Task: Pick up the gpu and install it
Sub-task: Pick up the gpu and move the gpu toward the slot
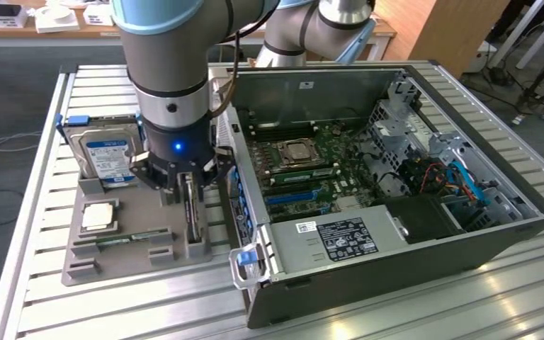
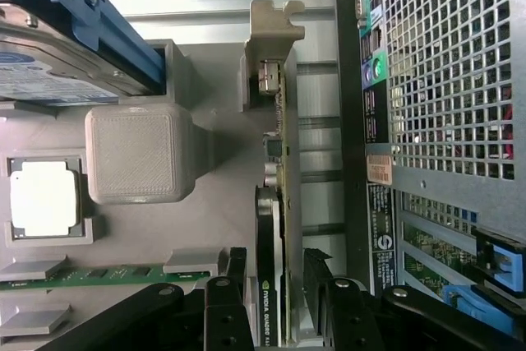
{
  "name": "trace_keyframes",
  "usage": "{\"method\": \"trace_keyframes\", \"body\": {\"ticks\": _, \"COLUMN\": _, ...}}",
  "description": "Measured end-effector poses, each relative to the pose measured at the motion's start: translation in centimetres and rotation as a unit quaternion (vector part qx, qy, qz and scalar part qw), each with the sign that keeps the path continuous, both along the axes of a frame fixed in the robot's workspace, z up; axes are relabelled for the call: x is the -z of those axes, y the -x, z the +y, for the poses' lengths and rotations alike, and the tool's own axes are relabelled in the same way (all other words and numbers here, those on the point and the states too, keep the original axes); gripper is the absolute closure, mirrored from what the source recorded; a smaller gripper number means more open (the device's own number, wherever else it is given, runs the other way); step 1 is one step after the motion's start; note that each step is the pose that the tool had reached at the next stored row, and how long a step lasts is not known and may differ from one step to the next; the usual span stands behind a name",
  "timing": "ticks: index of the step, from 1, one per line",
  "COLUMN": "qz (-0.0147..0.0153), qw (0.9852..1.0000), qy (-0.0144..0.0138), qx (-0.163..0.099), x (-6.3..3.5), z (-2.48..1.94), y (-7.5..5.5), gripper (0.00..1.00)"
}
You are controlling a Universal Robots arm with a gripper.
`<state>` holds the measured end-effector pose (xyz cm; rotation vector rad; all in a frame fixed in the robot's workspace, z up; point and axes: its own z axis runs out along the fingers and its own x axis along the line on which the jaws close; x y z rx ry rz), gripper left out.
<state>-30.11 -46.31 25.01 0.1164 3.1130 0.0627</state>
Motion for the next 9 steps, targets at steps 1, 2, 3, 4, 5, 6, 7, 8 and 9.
{"method": "trace_keyframes", "body": {"ticks": 1, "qz": 0.0000, "qw": 1.0000, "qy": 0.0000, "qx": 0.000, "x": 0.16, "z": 0.00, "y": 0.00, "gripper": 0.58}}
{"method": "trace_keyframes", "body": {"ticks": 2, "qz": 0.0000, "qw": 1.0000, "qy": 0.0000, "qx": 0.000, "x": 0.29, "z": 0.00, "y": 0.00, "gripper": 0.58}}
{"method": "trace_keyframes", "body": {"ticks": 3, "qz": 0.0000, "qw": 1.0000, "qy": 0.0000, "qx": 0.000, "x": 0.31, "z": 0.00, "y": 0.00, "gripper": 0.58}}
{"method": "trace_keyframes", "body": {"ticks": 4, "qz": 0.0001, "qw": 1.0000, "qy": 0.0000, "qx": 0.000, "x": 0.31, "z": 0.00, "y": 0.00, "gripper": 0.58}}
{"method": "trace_keyframes", "body": {"ticks": 5, "qz": 0.0000, "qw": 1.0000, "qy": 0.0000, "qx": 0.000, "x": 0.31, "z": 0.00, "y": 0.00, "gripper": 0.58}}
{"method": "trace_keyframes", "body": {"ticks": 6, "qz": 0.0000, "qw": 1.0000, "qy": 0.0000, "qx": 0.000, "x": 0.33, "z": 0.00, "y": 0.00, "gripper": 0.58}}
{"method": "trace_keyframes", "body": {"ticks": 7, "qz": -0.0001, "qw": 1.0000, "qy": -0.0001, "qx": 0.000, "x": 0.46, "z": 0.00, "y": 0.00, "gripper": 0.58}}
{"method": "trace_keyframes", "body": {"ticks": 8, "qz": 0.0000, "qw": 1.0000, "qy": 0.0000, "qx": 0.000, "x": 0.63, "z": 0.00, "y": 0.00, "gripper": 0.58}}
{"method": "trace_keyframes", "body": {"ticks": 9, "qz": 0.0000, "qw": 1.0000, "qy": 0.0000, "qx": 0.000, "x": 0.80, "z": 0.00, "y": 0.00, "gripper": 0.58}}
